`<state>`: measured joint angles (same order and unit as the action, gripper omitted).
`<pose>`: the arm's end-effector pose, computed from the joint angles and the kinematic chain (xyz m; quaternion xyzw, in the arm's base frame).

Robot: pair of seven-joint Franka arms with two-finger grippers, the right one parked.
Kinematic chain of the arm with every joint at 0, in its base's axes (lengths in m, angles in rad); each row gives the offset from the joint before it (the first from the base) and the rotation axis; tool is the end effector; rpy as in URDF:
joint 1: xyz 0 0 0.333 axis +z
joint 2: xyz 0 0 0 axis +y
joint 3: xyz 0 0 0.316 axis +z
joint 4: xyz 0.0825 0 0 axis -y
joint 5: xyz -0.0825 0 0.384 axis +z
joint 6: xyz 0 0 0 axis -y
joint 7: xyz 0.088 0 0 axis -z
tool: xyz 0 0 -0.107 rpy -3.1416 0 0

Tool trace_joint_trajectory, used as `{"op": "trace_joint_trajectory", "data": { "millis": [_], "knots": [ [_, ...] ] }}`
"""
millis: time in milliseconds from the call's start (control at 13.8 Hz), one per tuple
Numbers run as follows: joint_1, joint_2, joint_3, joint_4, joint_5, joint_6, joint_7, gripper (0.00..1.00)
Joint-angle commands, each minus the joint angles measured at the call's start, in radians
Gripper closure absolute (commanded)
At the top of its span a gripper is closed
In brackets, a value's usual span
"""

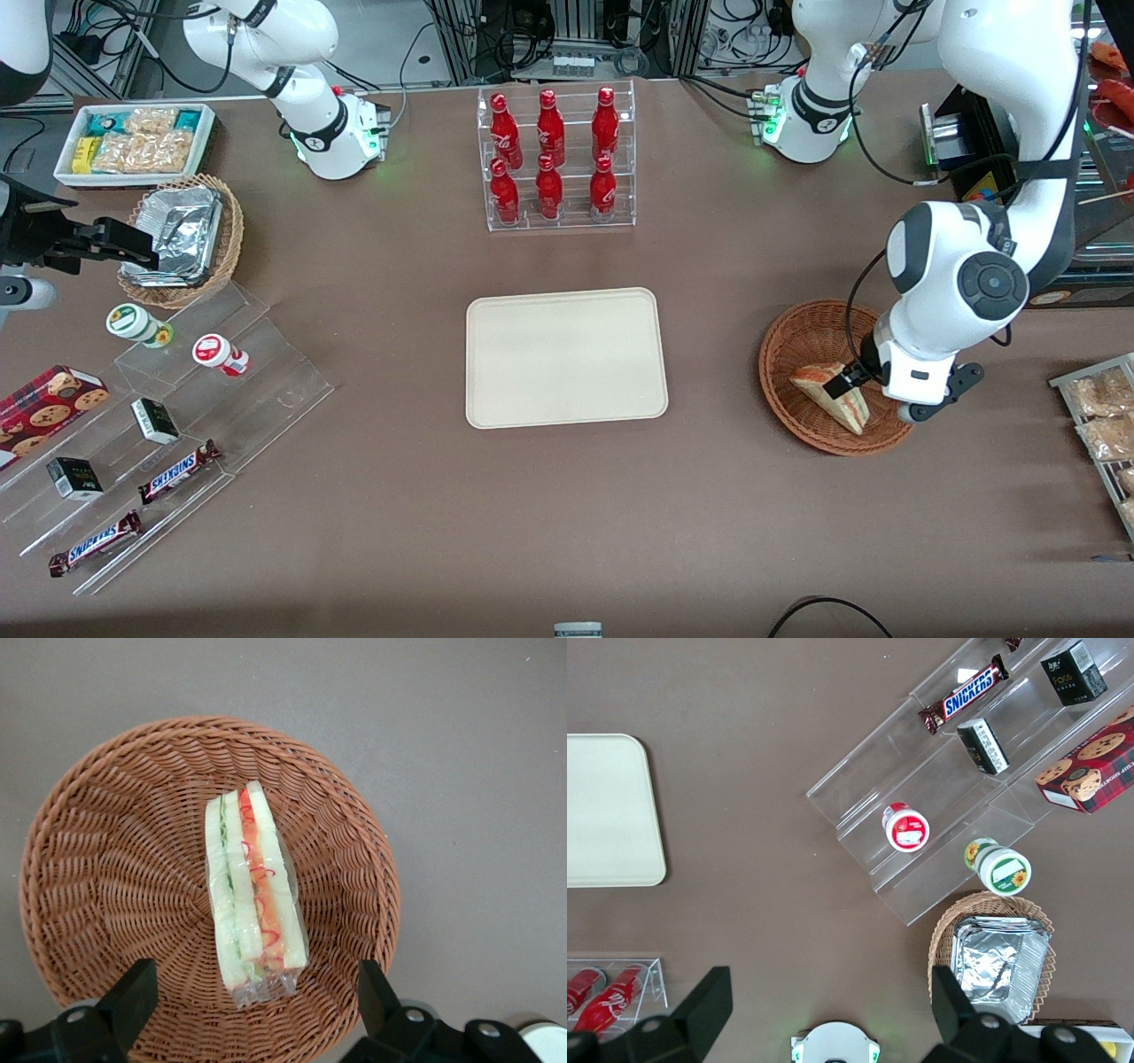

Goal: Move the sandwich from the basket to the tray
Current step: 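Lower the open left gripper around the wrapped sandwich in the basket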

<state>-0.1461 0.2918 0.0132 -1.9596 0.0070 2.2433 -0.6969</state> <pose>0.6020 -0.0806 0.3267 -0.9612 -0.2759 0.0018 0.0059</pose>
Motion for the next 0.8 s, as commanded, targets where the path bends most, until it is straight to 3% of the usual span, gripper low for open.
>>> {"op": "trace_joint_trajectory", "data": {
  "millis": [0,725],
  "knots": [
    [-0.010,0.013,0.002,-0.034,0.014,0.054,-0.029,0.00],
    [-0.006,0.039,0.004,-0.105,0.013,0.166,-0.061,0.00]
  ]
}}
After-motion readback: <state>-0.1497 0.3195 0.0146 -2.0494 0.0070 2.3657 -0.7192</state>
